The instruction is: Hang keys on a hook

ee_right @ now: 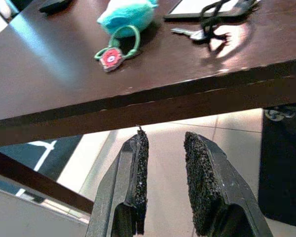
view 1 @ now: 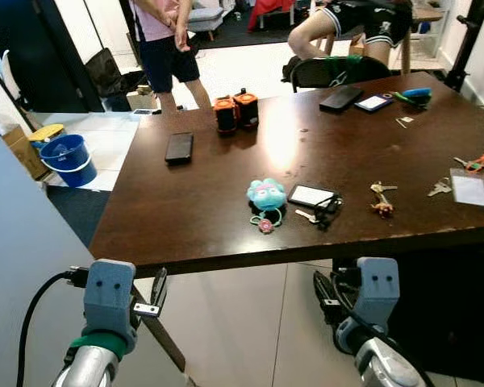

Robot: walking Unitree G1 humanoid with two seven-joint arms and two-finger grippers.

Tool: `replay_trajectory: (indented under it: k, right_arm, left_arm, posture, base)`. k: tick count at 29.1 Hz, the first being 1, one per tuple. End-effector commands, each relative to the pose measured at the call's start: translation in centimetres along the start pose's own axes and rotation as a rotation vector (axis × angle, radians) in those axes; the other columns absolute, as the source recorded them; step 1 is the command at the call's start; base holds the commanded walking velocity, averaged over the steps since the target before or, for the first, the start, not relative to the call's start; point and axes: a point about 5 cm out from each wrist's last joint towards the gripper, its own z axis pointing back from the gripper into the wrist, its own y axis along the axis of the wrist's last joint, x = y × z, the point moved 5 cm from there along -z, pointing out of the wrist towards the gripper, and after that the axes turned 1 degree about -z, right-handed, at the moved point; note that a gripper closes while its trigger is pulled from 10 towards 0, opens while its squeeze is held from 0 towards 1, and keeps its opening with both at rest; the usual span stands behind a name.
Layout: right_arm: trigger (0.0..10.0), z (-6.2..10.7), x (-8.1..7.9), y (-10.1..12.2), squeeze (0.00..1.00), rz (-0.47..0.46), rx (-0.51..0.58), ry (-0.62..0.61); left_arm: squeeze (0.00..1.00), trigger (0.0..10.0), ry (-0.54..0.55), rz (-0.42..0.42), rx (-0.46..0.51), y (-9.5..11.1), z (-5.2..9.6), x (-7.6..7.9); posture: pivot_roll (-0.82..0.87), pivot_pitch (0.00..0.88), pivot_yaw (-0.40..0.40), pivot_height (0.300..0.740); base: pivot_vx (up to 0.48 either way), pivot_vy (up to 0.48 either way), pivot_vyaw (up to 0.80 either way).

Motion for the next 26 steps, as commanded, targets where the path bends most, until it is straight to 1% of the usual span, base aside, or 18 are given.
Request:
replay_trajectory:
  k: [1, 2, 3, 4, 6, 8, 9, 11, 14, 18, 26]
  right_arm:
    - [10.0, 0.0, -0.3, -1.0, 0.00, -0.012, -0.041, 0.031]
    - [10.0, 0.0, -0.3, -1.0, 0.00, -0.012, -0.041, 0.031]
    - [10.0, -0.1, -0.3, -1.1, 0.00, -0.012, -0.043, 0.051]
    - [10.0, -0.1, -0.3, -1.1, 0.00, -0.012, -0.043, 0.051]
    - [10.0, -0.3, 0.2, -1.0, 0.00, -0.020, -0.038, 0.058]
    - [10.0, -0.3, 0.4, -0.9, 0.00, -0.024, -0.034, 0.054]
    - [10.0, -0.3, 0.8, -0.8, 0.00, -0.023, -0.029, 0.042]
    - [10.0, -0.3, 1.3, -0.7, 0.00, -0.021, -0.027, 0.029]
    - [10.0, -0.2, 1.5, -0.6, 0.00, -0.021, -0.026, 0.024]
    - [10.0, 0.1, 2.2, -0.7, 0.00, -0.028, -0.026, -0.001]
    - [10.0, -0.1, 2.3, -0.7, 0.00, -0.030, -0.030, 0.012]
  left_arm:
    - [0.00, 10.0, 0.053, -0.008, -0.034, -0.9, 0.4, -1.0]
    - [0.00, 10.0, 0.053, -0.008, -0.034, -0.9, 0.4, -1.0]
    - [0.00, 10.0, 0.065, 0.000, -0.032, -0.9, 0.4, -0.8]
    - [0.00, 10.0, 0.065, 0.000, -0.032, -0.9, 0.4, -0.8]
    - [0.00, 10.0, 0.075, 0.010, -0.028, -0.9, 0.6, -0.3]
    - [0.00, 10.0, 0.075, 0.014, -0.028, -0.8, 0.6, -0.1]
    - [0.00, 10.0, 0.074, 0.017, -0.028, -0.8, 0.6, 0.1]
    - [0.00, 10.0, 0.065, 0.023, -0.031, -0.8, 0.6, 0.3]
    - [0.00, 10.0, 0.060, 0.025, -0.033, -0.9, 0.6, 0.4]
    - [0.00, 10.0, 0.027, 0.024, -0.036, -1.1, 0.6, 1.0]
    - [0.00, 10.0, 0.040, 0.031, -0.034, -1.0, 0.5, 1.1]
  posture:
    - [-0.11, 0.094, 0.192, 0.740]
    - [-0.11, 0.094, 0.192, 0.740]
    - [-0.11, 0.094, 0.163, 0.740]
    - [-0.11, 0.094, 0.163, 0.740]
    - [-0.11, 0.092, 0.127, 0.740]
    - [-0.11, 0.092, 0.123, 0.740]
    - [-0.11, 0.095, 0.114, 0.740]
    - [-0.12, 0.093, 0.116, 0.740]
    - [-0.12, 0.093, 0.116, 0.740]
    - [-0.13, 0.083, 0.113, 0.740]
    - [-0.13, 0.077, 0.097, 0.740]
  base:
    - [0.000, 0.000, 0.00]
    - [0.000, 0.000, 0.00]
    - [0.000, 0.000, 0.00]
    - [0.000, 0.000, 0.00]
    - [0.000, 0.000, 0.00]
    - [0.000, 0.000, 0.00]
    - [0.000, 0.000, 0.00]
    - [0.000, 0.000, 0.00]
    - [0.000, 0.000, 0.00]
    - [0.000, 0.000, 0.00]
    - [0.000, 0.000, 0.00]
